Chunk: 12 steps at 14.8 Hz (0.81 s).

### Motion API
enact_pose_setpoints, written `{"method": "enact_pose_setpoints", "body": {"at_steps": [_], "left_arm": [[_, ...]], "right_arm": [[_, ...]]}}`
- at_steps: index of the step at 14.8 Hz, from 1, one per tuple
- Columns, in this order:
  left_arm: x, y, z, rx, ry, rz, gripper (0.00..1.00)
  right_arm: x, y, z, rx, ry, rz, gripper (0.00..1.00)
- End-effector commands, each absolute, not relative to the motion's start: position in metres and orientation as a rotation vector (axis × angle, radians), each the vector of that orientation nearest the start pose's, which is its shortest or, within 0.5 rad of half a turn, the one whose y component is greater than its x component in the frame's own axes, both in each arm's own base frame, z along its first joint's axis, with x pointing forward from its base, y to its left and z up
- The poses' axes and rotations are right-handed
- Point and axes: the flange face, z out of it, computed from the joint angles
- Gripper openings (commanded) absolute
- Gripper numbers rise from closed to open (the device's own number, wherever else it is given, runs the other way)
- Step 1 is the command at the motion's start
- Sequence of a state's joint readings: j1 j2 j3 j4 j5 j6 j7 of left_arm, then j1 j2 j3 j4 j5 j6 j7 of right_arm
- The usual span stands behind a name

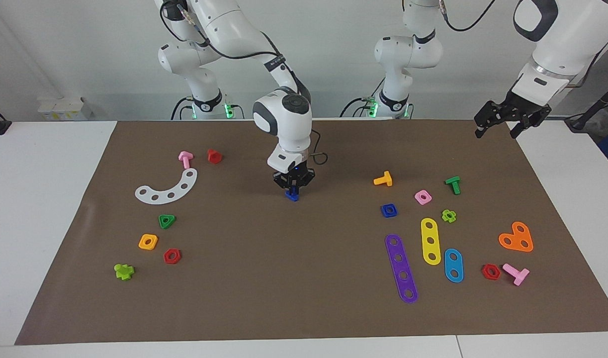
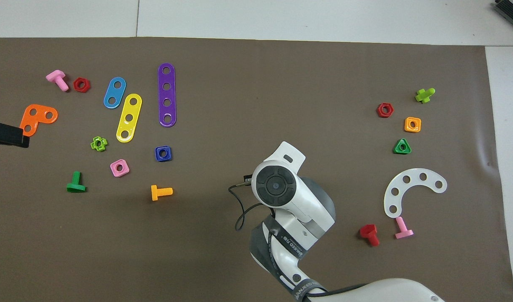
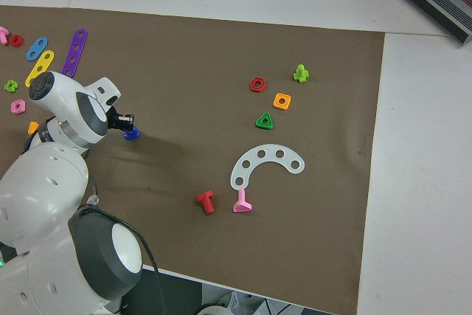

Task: Unscrew and place screws in storage area

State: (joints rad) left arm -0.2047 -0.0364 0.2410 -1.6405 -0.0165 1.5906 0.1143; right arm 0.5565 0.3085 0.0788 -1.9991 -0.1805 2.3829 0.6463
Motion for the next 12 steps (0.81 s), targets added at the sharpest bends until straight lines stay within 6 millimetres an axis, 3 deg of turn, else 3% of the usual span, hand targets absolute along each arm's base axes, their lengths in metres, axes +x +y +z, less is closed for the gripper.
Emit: {"method": "enact_pose_setpoints", "body": {"at_steps": [1, 3, 6, 8, 12], "left_arm": [[0.534, 0.011, 0.613, -3.154, 0.171, 0.021, 1.0], [0.533, 0.011, 0.612, -3.153, 0.175, 0.026, 1.0], [0.532, 0.011, 0.612, -3.15, 0.176, 0.033, 1.0], [0.533, 0.011, 0.611, -3.15, 0.176, 0.024, 1.0], [0.537, -0.001, 0.614, -3.145, 0.194, -0.02, 1.0]], "right_arm": [[0.489, 0.351, 0.327, -3.166, -0.062, -0.24, 0.0], [0.486, 0.334, 0.336, -3.163, 0.071, -0.248, 0.0], [0.497, 0.286, 0.346, -3.178, 0.186, -0.239, 0.0], [0.498, 0.25, 0.355, -3.185, 0.256, -0.237, 0.0], [0.531, 0.165, 0.351, -3.204, 0.262, -0.227, 0.0]]}}
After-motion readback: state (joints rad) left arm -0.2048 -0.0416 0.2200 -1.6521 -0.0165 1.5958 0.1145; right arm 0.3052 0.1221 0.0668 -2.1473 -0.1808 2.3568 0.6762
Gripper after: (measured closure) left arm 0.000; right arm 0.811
